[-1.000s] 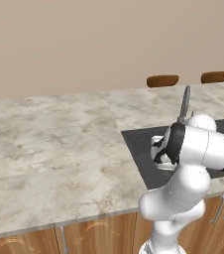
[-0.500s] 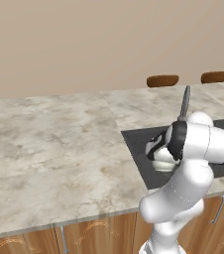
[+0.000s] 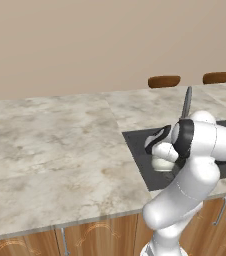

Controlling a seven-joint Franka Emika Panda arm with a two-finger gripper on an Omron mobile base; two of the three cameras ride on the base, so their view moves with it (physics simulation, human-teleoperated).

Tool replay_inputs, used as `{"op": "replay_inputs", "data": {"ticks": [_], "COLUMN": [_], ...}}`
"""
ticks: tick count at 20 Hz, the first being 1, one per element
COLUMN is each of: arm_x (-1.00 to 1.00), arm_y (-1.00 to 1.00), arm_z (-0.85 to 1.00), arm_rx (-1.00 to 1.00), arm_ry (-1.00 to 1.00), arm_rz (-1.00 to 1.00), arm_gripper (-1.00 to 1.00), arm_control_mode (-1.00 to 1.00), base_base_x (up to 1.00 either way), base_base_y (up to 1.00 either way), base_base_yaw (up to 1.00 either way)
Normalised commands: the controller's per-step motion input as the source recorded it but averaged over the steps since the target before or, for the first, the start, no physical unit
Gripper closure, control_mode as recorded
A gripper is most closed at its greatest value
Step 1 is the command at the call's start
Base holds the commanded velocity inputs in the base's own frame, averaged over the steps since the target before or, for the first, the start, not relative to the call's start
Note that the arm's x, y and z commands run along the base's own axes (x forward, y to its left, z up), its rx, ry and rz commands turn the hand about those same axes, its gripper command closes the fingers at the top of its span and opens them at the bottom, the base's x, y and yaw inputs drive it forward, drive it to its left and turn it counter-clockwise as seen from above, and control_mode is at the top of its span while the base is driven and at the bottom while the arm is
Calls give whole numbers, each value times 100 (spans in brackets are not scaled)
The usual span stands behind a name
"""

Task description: Open the cabinet, pick the kettle from the cabinet, and place it in the sink.

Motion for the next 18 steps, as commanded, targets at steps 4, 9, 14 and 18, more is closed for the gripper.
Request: {"op": "replay_inputs", "data": {"ticks": [4, 9, 14, 18], "arm_x": [6, 2, 0, 9], "arm_y": [-11, -6, 0, 0], "arm_z": [-12, -18, -23, -15], "arm_rx": [2, 4, 7, 6], "arm_ry": [0, 0, 0, 0], "arm_rz": [4, 4, 4, 2], "arm_gripper": [100, 100, 100, 100], "arm_control_mode": [-100, -100, -100, -100], "base_base_x": [0, 0, 0, 0], "base_base_y": [0, 0, 0, 0], "base_base_yaw": [0, 0, 0, 0]}}
